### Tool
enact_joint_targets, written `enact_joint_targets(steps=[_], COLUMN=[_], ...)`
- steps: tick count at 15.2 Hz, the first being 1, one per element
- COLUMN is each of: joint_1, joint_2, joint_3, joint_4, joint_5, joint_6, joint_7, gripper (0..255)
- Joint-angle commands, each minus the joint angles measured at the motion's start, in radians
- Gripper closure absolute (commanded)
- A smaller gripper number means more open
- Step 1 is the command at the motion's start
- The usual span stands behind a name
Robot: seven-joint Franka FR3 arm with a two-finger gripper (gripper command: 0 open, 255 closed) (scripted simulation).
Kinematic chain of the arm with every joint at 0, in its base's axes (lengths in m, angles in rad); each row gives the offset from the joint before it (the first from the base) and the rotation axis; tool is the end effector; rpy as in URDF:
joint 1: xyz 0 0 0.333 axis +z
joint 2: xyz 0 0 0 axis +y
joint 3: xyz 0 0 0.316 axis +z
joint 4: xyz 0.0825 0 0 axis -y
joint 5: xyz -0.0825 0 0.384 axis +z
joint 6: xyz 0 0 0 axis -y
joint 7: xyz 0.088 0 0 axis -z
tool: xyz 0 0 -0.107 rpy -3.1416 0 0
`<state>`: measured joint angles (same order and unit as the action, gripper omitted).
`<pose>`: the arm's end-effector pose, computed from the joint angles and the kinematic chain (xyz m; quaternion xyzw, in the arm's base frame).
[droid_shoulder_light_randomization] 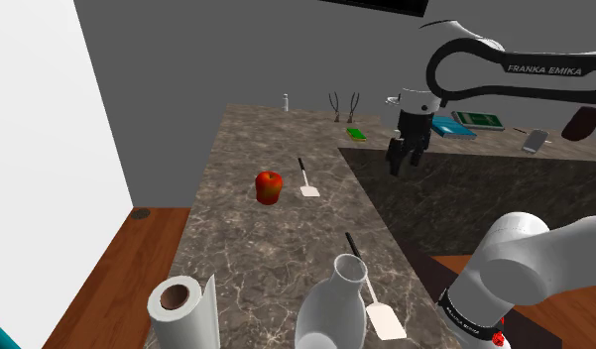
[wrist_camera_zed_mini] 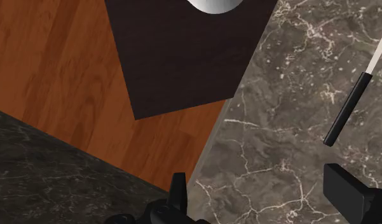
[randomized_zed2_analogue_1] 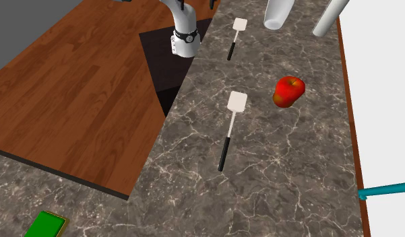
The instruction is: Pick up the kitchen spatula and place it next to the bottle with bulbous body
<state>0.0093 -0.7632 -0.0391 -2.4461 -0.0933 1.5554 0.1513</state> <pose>0.3055 -0.0215 0.5401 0.9941 -0.0817 -0.0615 0.0373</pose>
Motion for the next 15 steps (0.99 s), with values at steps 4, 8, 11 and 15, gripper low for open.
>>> enact_joint_targets(steps=[4,8,11,15], joint_1=[-0.006,-0.014,-0.021,-0.03], joint_2=[0.093,0.227,0.333,0.478], joint_3=[0.015,0.031,0.04,0.049], joint_4=[0.007,0.038,0.076,0.146], joint_5=[0.019,0.036,0.045,0.051], joint_6=[0.103,0.231,0.318,0.417], joint_7=[0.06,0.136,0.19,0.259], gripper=[0,0,0,0])
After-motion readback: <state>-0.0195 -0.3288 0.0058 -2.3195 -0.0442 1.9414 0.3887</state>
